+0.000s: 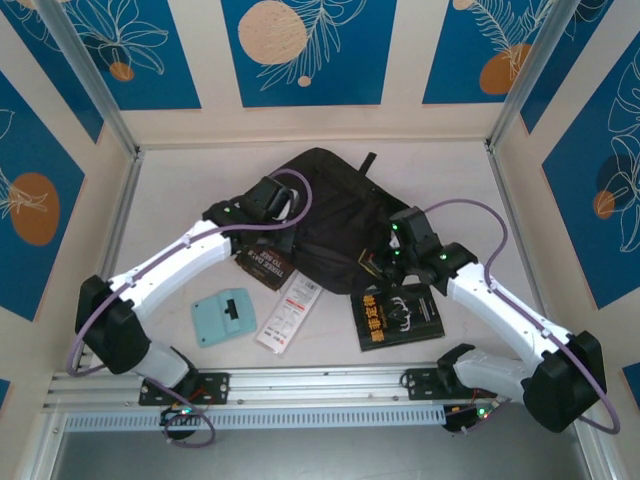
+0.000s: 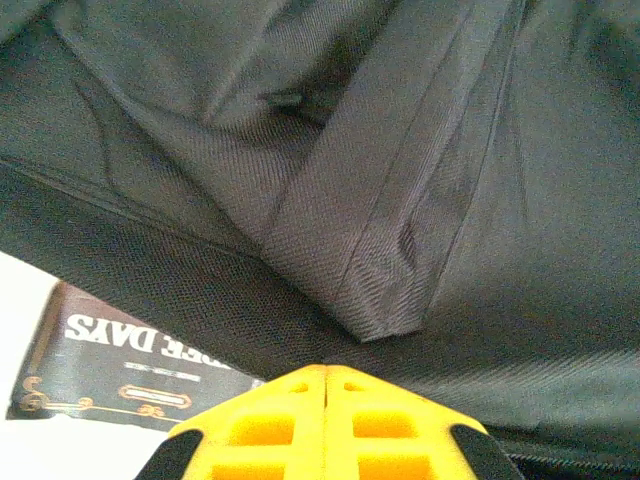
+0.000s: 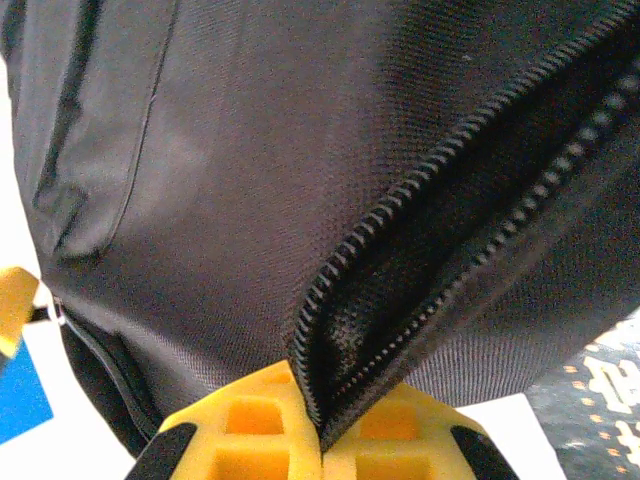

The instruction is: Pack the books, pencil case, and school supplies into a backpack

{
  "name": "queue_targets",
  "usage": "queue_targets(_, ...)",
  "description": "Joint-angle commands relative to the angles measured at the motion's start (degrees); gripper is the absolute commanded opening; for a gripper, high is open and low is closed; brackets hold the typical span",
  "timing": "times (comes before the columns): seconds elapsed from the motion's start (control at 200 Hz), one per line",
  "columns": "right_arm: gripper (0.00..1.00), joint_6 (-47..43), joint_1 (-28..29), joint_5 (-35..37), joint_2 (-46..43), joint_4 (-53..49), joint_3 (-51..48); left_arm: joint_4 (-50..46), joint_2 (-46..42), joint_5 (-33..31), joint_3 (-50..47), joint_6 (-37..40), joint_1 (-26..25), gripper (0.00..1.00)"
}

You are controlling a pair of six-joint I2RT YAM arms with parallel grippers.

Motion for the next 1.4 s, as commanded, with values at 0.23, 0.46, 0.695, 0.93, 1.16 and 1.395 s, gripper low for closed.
queue_targets(0.23,0.0,-13.13,10.22,8.47,14.17,-2.66,11.23,0.92,-17.02,-9.29,-4.38,-1.24,2.55,0.0)
queue_targets(0.46,0.15,-11.82,10.65,9.44,18.39,-2.07,9.36,-2.41,-23.77,-9.41,-14.16,-4.02,2.52,0.0)
queue_targets(0.695,0.4,-13.01,7.73,12.51,20.76,-5.95,11.9,-2.44,-22.2,-8.62,-19.67,-6.53,2.57,0.0)
queue_targets(0.93,0.51,-16.77,6.78,15.62,17.82,-8.5,13.79,-3.24,-17.08,-6.48,-18.95,-5.25,2.59,0.02)
queue_targets(1.16,0.75,-19.29,5.22,18.66,13.7,-13.17,13.11,-5.24,-17.62,-7.67,-18.02,-5.9,2.61,0.39)
queue_targets(1.395,0.74,-20.32,1.55,17.66,2.97,-11.55,8.38,-9.38,-16.75,-9.07,-12.17,-0.92,2.32,0.58)
